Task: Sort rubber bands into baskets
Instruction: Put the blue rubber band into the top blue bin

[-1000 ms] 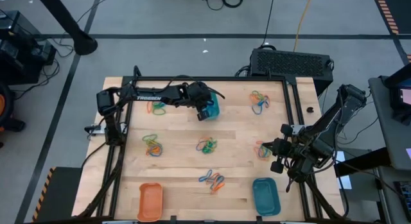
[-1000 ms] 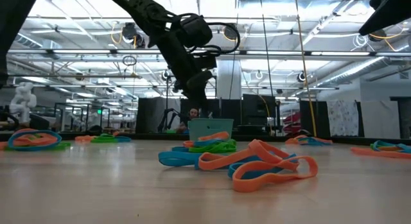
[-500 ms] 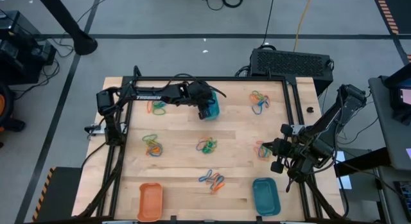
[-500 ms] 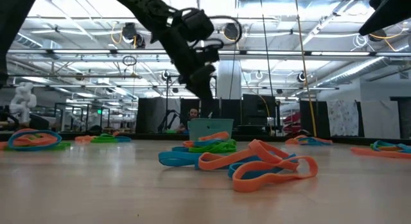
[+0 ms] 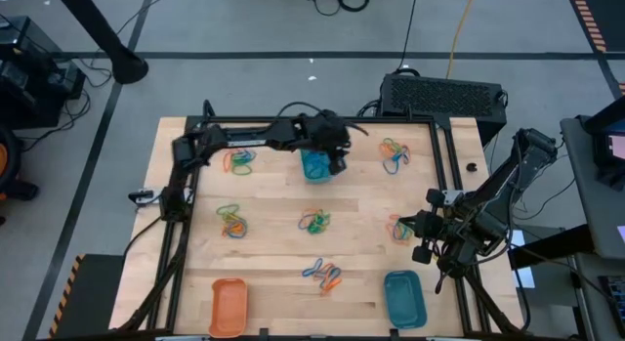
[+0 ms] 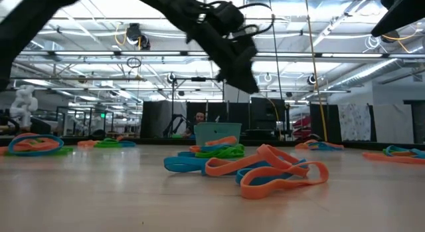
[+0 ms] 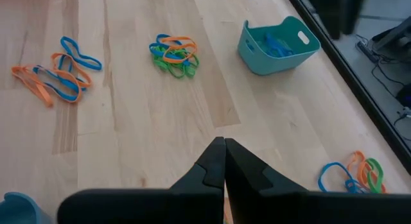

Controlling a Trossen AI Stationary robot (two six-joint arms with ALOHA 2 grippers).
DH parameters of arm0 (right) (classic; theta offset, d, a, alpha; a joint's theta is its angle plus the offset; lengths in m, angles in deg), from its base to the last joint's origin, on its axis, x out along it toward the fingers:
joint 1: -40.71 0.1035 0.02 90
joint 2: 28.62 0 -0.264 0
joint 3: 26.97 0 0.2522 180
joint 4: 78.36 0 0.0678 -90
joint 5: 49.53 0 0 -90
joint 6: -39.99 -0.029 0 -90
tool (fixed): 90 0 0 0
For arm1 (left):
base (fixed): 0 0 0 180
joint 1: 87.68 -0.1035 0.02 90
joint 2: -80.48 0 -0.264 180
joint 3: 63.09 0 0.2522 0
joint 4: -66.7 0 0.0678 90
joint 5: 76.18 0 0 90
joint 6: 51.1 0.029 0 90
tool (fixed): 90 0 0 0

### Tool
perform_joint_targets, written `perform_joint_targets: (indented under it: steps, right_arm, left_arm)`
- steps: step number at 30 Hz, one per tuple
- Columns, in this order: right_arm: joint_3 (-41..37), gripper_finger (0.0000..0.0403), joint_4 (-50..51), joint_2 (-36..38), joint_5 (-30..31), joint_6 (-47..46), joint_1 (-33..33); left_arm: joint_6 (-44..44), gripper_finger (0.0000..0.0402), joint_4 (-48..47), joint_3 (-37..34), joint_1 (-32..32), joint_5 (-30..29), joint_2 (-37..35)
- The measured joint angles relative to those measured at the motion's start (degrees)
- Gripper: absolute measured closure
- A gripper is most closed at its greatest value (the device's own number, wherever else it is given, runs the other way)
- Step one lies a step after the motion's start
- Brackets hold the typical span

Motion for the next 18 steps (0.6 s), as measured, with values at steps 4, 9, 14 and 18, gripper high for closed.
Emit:
perform_joint_targets:
  steps: [4, 9, 14, 18]
  right_arm:
    - [0.0, 0.0403, 0.0, 0.0, -0.2, -0.4, 0.0]
    - [0.0, 0.0403, 0.0, 0.0, -0.3, -0.2, 0.0]
    - [0.0, 0.0403, 0.2, 0.0, -0.3, 0.0, 0.0]
    - [0.0, 0.0403, 0.3, 0.0, -0.2, 0.0, 0.0]
  left_arm:
    - [1.6, 0.0249, -2.6, 12.1, 0.1, 0.3, 9.1]
    - [1.7, 0.0249, -3.0, 26.3, 0.1, 3.3, 19.4]
    - [-0.8, 0.0249, 2.4, 33.8, 0.5, 6.3, 27.5]
    - [-2.8, 0.0249, 4.3, 35.0, 1.2, 7.1, 29.7]
